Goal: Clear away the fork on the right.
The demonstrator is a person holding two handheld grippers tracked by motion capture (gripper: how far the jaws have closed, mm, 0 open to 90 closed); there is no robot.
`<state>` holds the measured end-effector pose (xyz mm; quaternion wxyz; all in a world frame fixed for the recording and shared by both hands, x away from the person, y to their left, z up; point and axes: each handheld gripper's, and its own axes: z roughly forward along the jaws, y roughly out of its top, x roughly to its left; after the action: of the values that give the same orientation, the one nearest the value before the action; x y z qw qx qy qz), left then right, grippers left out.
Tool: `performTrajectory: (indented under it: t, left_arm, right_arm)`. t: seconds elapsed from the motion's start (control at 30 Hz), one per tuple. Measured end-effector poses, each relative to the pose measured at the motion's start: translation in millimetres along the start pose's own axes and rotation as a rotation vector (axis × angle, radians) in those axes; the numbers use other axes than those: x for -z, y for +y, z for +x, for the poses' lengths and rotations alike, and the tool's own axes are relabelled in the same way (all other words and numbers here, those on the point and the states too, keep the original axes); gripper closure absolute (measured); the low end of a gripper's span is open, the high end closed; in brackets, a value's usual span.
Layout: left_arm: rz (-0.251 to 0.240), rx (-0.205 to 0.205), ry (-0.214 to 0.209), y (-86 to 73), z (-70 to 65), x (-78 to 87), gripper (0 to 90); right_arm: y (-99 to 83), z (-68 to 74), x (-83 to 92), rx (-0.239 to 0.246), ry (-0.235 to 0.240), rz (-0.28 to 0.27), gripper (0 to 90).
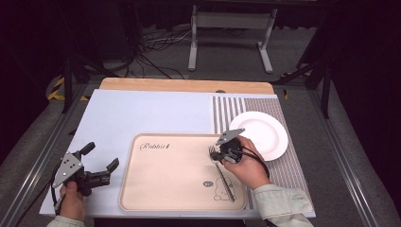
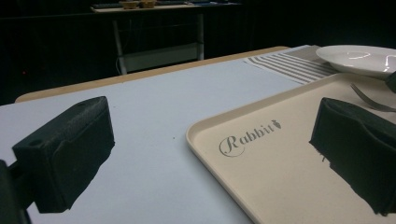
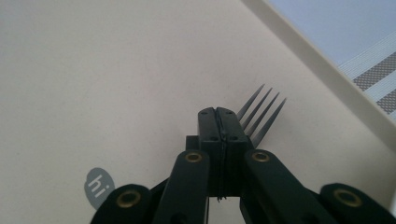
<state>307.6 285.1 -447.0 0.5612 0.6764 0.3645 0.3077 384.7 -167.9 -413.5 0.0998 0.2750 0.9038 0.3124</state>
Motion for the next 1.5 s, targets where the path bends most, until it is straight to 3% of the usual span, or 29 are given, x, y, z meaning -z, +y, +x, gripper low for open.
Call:
performTrajectory:
  t: [0.23, 0.67, 1.03, 1.5]
  left_arm:
    - [0.0, -0.001, 0.0, 0.0, 0.2, 0.1, 0.3]
    - [0.0, -0.001, 0.0, 0.2, 0.1, 0.2, 0.3]
    - [-0.001, -0.001, 0.0, 0.5, -0.1, 0.4, 0.3]
    - [0.0, 0.001, 0.0, 0.0, 0.1, -0.4, 0.3]
  right_arm:
    - [-3.1, -1.0, -17.0, 0.004, 0.015, 0.033, 90.0]
    - [-3.2, 0.1, -26.6, 0.009, 0.02, 0.047, 90.0]
    - [-3.0, -1.9, -27.3, 0.015, 0.004, 0.057, 90.0]
    - [-9.0, -12.4, -21.5, -0.025, -0.028, 0.06, 90.0]
